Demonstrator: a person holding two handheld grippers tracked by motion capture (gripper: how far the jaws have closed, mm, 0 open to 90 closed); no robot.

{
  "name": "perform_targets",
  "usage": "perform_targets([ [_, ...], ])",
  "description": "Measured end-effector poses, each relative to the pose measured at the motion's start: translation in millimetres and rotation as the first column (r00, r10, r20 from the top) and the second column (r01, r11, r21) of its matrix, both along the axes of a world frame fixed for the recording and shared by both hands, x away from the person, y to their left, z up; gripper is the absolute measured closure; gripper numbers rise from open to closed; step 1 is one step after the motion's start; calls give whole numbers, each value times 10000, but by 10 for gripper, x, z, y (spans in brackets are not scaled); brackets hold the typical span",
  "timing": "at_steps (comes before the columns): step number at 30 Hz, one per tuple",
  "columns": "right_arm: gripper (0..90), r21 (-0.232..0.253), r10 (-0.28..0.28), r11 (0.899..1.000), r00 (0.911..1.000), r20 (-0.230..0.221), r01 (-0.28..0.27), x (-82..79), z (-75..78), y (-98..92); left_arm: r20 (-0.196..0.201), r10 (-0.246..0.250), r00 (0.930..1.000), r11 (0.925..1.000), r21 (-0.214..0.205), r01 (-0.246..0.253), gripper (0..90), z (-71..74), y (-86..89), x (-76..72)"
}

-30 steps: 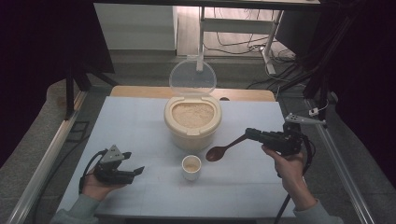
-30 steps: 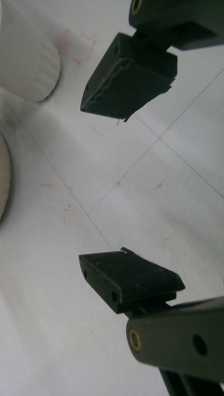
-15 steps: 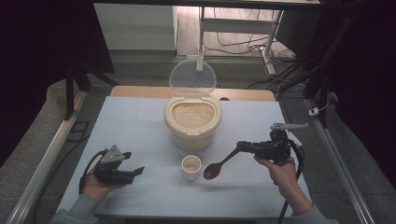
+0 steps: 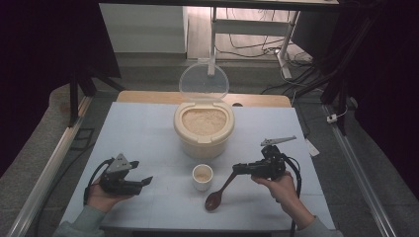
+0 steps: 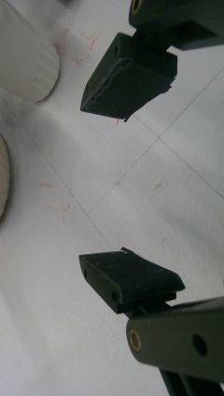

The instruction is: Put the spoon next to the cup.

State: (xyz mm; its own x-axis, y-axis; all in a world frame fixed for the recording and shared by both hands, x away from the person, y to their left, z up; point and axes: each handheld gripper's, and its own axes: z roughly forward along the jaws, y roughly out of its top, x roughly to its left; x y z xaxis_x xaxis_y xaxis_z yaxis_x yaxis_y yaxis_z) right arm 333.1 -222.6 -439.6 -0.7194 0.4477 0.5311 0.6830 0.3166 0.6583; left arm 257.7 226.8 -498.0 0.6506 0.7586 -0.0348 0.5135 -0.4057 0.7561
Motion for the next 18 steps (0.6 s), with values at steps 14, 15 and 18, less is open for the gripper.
perform_targets([
  [14,769,-612,-232,9979,9997,-87,226,178,-180,136,-15,-3,10000,10000,47,3,232,-4,-4,-1],
  [15,757,-719,-278,9970,9996,-52,274,192,-201,148,-20,-3,10000,10000,46,3,232,-5,-4,0],
  [18,728,-947,-421,9946,9991,109,429,234,-264,175,-23,1,10000,10000,47,-1,232,-7,-3,0],
])
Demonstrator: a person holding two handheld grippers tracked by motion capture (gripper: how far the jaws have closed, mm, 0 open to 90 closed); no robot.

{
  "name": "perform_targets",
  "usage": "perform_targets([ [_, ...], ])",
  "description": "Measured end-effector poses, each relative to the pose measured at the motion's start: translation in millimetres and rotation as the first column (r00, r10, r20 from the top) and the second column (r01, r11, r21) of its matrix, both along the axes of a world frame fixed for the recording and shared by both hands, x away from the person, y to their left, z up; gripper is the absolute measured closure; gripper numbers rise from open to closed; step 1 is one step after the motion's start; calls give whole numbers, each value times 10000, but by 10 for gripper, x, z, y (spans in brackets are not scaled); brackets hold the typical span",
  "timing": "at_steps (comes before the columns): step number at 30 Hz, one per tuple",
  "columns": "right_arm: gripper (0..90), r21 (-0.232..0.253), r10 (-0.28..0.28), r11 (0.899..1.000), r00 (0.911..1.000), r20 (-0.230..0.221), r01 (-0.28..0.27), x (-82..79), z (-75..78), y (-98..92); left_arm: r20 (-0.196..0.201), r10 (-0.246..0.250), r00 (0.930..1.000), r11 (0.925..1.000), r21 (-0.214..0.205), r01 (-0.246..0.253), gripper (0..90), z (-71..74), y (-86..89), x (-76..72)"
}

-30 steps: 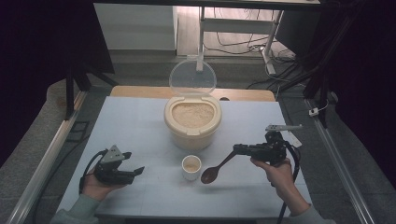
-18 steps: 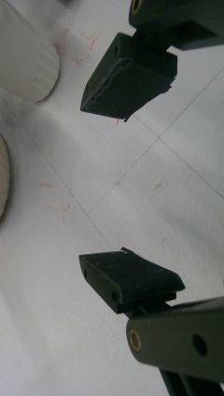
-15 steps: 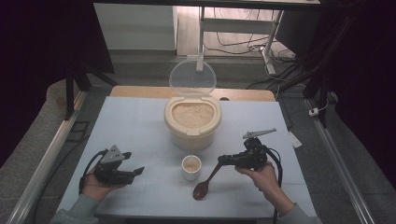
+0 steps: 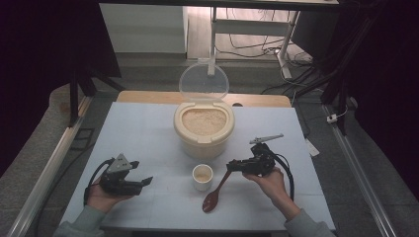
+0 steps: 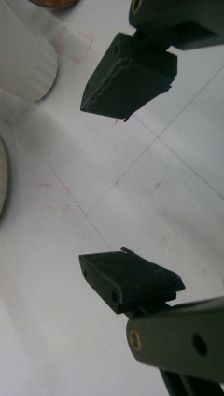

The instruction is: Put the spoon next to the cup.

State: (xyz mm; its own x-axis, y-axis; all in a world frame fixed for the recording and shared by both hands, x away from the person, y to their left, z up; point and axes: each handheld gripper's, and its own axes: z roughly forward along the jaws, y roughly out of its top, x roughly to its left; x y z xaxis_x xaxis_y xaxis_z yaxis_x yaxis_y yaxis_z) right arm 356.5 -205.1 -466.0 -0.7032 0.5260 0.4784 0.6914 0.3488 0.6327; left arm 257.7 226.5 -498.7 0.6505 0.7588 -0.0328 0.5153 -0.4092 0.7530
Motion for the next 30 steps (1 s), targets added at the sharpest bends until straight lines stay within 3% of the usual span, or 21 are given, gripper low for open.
perform_targets([
  [15,603,-912,-103,9957,9986,516,150,132,-253,111,-17,-8,10000,10000,38,8,232,-5,5,-2],
  [24,507,-1391,-83,9901,9958,909,209,133,-388,150,-36,-29,10000,10000,49,29,232,-10,2,-1],
  [28,470,-1976,-96,9796,9907,1359,366,116,-417,189,-47,-33,10000,10000,52,33,232,-13,1,0],
  [30,466,-2038,-147,9780,9896,1429,440,117,-439,196,-53,-35,10000,10000,49,35,232,-15,1,0],
])
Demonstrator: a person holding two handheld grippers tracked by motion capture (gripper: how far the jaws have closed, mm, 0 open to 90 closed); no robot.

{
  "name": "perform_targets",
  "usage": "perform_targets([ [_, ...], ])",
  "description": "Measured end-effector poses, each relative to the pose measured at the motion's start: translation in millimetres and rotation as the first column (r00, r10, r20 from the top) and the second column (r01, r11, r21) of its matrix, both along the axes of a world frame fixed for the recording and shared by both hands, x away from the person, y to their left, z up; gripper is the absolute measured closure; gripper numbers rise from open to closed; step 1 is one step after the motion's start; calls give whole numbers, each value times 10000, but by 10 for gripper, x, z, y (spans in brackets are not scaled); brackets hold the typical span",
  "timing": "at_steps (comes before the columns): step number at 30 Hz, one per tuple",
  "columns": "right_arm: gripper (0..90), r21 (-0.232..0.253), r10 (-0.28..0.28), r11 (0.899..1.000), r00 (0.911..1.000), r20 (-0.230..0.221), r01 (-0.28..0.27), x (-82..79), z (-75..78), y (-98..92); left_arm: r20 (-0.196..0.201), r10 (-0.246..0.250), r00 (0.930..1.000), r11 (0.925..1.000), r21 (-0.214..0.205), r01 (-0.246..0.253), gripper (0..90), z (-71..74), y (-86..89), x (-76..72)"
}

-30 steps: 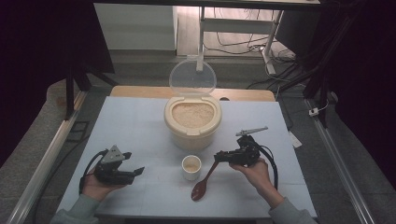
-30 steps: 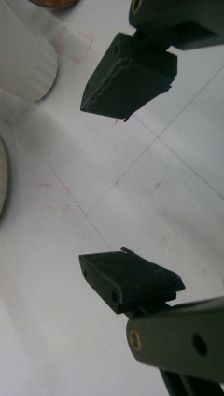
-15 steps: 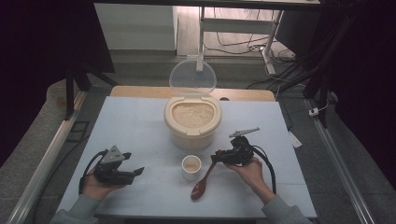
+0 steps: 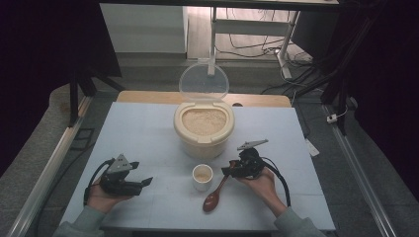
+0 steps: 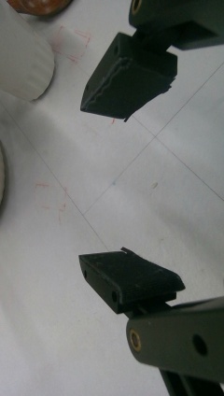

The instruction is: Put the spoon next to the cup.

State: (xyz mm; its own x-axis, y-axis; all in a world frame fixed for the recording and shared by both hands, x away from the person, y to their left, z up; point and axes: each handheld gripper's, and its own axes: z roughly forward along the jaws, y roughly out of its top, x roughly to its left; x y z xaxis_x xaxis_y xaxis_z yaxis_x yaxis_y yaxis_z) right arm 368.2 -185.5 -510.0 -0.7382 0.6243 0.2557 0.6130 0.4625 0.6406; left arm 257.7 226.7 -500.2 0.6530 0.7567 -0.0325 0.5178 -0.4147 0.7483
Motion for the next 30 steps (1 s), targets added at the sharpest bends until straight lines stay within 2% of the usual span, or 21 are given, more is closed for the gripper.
perform_targets([
  [2,457,-95,-58,9999,10000,73,59,-1,-20,6,-13,12,10000,10000,-6,-12,232,-4,-1,1],
  [6,420,-688,-80,9976,9987,510,115,-10,-49,32,-7,-1,10000,10000,-3,1,232,-4,-3,1],
  [10,386,-990,-100,9949,9955,942,194,-20,-39,56,-25,-2,10000,10000,21,2,232,-6,-5,3],
  [14,353,-880,-346,9950,9898,1385,471,-19,0,34,-2,13,10000,10000,2,-13,231,-4,-4,0],
  [18,372,-534,-274,9979,9836,1785,375,-58,79,-36,23,50,10000,10000,-56,-50,231,-1,4,-4],
  [22,388,-130,-100,9998,9697,2441,135,-156,157,-150,21,78,10000,9999,-91,-78,231,0,10,-11],
  [30,389,-80,-67,9999,9492,3147,97,-347,214,-430,19,126,9999,9998,-158,-126,230,-4,3,-19],
])
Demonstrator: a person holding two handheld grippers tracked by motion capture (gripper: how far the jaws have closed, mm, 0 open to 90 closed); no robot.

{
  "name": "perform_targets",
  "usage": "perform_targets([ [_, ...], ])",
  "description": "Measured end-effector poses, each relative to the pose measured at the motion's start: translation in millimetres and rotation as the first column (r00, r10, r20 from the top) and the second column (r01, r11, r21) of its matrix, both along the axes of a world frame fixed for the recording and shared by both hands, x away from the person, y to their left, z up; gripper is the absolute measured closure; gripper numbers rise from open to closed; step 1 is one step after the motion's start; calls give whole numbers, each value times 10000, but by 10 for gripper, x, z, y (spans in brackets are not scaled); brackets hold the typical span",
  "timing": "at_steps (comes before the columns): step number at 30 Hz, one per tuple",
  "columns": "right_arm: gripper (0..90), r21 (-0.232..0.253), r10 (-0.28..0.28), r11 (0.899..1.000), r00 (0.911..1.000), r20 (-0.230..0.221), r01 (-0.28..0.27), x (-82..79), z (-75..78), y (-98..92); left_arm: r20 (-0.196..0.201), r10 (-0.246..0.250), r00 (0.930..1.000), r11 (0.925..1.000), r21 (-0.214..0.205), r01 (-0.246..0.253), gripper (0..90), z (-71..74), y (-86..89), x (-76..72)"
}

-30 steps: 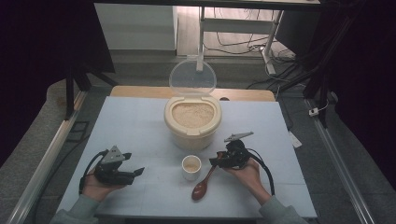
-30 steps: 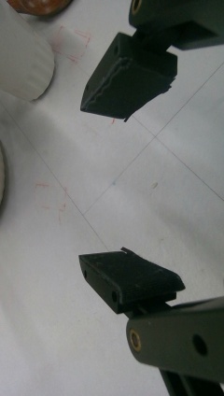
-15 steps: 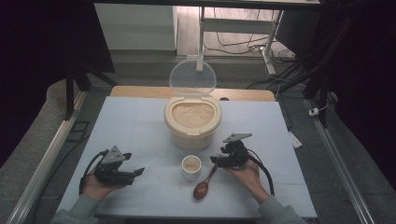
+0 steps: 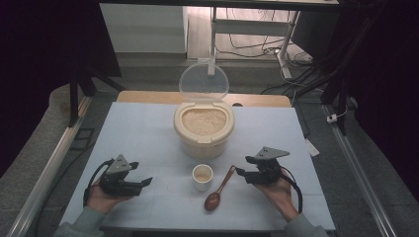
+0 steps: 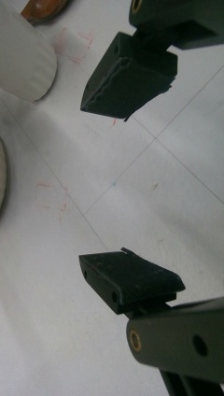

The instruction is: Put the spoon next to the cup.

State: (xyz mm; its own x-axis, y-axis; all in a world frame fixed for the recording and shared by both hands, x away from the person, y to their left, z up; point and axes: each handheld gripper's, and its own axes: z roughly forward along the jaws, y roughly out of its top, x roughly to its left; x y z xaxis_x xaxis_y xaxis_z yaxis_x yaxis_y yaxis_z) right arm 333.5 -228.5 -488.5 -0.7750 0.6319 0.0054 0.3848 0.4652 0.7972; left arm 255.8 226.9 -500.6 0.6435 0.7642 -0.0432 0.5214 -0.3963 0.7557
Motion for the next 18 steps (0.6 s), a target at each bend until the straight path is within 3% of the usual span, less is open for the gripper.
perform_targets([
  [10,390,321,-414,9986,9991,15,414,-101,-4,-422,-38,-20,10000,10000,-13,20,226,-16,-21,-11],
  [18,395,501,-422,9979,9991,107,416,-170,16,-625,-51,68,10000,10000,-69,-69,220,-28,-10,-10],
])
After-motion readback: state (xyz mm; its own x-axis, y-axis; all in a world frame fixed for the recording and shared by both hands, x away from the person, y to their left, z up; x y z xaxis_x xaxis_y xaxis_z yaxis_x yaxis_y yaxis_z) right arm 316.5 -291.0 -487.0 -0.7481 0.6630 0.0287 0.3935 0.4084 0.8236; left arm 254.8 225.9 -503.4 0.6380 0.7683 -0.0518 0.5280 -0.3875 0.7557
